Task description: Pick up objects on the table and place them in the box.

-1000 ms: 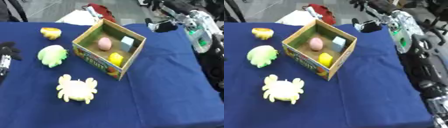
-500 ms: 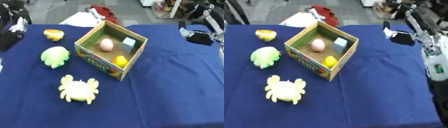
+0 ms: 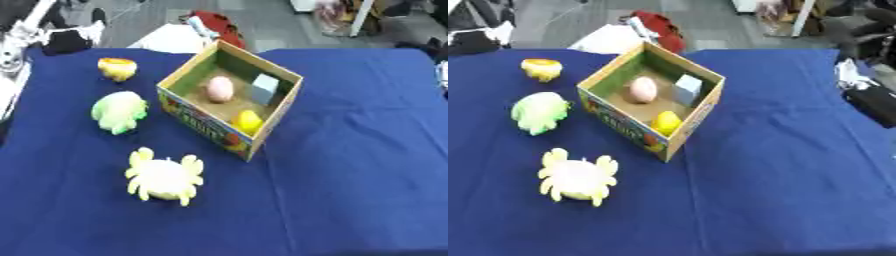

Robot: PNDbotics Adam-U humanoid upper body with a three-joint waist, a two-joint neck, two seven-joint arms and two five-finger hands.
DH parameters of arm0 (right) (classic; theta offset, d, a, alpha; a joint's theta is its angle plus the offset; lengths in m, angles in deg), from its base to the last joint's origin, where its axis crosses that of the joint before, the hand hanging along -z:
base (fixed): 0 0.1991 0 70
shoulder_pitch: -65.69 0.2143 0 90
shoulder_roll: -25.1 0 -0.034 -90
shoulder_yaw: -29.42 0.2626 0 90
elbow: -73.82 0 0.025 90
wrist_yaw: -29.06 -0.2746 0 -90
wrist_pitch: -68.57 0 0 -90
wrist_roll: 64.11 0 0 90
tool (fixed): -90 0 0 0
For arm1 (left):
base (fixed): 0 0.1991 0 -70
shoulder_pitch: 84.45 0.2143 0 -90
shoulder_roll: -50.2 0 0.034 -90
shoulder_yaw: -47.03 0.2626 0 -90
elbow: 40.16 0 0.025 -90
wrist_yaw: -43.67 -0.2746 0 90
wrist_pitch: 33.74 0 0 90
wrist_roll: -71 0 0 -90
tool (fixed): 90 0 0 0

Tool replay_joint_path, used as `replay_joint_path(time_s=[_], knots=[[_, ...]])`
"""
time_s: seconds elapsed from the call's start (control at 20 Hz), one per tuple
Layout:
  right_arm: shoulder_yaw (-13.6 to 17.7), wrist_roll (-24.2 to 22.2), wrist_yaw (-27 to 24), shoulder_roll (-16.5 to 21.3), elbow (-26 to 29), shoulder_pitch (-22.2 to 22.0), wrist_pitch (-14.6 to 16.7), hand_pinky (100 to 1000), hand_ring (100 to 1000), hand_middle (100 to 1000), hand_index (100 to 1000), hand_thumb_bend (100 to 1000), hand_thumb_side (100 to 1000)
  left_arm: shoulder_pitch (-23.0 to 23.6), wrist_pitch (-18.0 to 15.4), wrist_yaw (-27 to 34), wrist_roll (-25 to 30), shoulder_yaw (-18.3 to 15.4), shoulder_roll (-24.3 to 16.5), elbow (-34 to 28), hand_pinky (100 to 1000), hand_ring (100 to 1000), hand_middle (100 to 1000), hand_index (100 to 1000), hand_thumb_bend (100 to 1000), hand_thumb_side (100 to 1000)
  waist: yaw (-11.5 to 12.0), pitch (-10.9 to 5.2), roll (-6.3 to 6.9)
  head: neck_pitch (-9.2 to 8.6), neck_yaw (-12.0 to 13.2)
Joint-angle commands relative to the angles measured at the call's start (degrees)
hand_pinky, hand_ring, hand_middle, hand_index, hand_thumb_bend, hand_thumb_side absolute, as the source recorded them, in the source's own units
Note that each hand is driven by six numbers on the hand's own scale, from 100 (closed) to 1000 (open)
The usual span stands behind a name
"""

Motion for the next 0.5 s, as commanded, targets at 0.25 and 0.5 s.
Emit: replay_joint_path(time_s=[0.25,0.5], knots=[[0.6,0.2,-1.0,-0.1,0.7,-0.5,-0.3,634,597,647,857,100,478,-8.1,2.6,-22.4,4.0,-3.5,6.6,19.3,808,782,792,901,306,264,-1.4,-1.99,0.61,0.47,0.9],[0.3,0.0,-1.7,-0.9,0.3,-0.6,-0.4,631,591,637,853,100,495,-10.8,7.4,-29.6,5.5,-6.7,9.2,25.7,806,784,793,906,374,242,-2.5,-1.73,0.57,0.28,1.8]])
